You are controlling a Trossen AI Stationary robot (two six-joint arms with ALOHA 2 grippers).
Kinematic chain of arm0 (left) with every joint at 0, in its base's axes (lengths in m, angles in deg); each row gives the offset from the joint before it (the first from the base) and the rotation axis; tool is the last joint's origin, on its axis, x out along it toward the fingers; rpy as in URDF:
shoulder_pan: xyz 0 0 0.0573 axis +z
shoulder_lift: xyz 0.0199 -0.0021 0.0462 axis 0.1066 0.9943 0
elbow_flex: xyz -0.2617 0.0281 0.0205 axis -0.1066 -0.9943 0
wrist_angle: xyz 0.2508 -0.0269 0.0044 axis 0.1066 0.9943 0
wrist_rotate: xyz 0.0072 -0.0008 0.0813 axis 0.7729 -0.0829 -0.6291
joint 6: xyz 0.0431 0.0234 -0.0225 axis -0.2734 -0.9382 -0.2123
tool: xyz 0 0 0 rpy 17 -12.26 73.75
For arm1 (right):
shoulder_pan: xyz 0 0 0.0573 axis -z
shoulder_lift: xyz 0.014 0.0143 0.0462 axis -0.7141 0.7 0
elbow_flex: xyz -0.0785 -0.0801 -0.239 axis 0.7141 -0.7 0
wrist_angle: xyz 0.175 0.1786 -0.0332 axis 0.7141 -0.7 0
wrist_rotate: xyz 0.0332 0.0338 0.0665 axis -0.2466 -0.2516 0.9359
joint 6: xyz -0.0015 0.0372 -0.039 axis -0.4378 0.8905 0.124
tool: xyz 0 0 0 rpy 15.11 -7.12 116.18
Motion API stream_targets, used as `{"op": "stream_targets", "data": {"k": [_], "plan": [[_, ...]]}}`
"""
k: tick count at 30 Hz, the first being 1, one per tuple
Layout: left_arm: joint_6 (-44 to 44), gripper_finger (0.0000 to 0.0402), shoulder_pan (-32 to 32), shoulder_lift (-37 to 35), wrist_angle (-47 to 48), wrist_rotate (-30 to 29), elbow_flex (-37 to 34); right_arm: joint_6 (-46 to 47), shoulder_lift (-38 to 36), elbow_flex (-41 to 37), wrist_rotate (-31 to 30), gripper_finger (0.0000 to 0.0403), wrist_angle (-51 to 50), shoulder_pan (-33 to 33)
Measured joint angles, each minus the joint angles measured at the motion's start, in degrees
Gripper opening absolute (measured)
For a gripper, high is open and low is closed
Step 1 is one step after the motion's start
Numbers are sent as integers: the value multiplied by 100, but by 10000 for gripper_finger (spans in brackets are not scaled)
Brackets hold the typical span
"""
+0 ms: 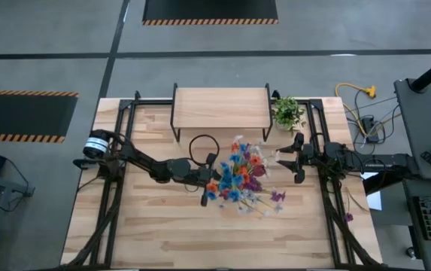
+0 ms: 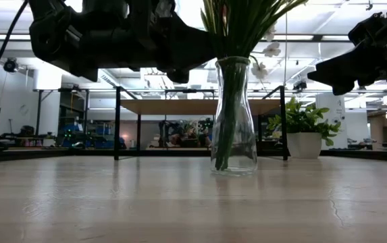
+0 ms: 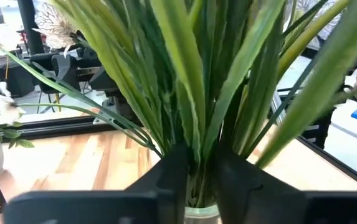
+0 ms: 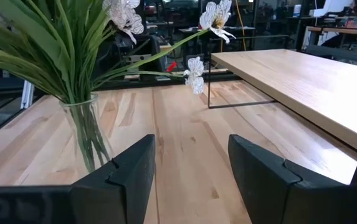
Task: Pick and place flowers into a vace then onto a shelf
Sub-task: Put the blue flowers into the transparent vase, then put the transparent vase on the shelf
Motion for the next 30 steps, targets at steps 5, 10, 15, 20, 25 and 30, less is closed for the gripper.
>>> {"op": "stream_targets", "data": {"k": [5, 10, 15, 20, 25, 30], "plan": [[14, 107, -1, -98, 57, -73, -9, 1, 0, 0, 0, 194, 0, 2], [15, 173, -2, -317, 105, -87, -22, 1, 0, -2, 0, 194, 0, 2], [131, 215, -13, -680, 700, -92, -4, 1, 0, -2, 0, 194, -2, 2], [155, 226, -20, -1042, 1177, -36, -15, 1, 1, -2, 0, 194, -4, 0], [168, 227, -22, -1526, 1840, 1, 3, 1, 2, -2, 1, 194, -9, 2], [308, 227, -24, -2093, 2612, 6, -2, 1, 2, -2, 2, 194, -9, 0]]}}
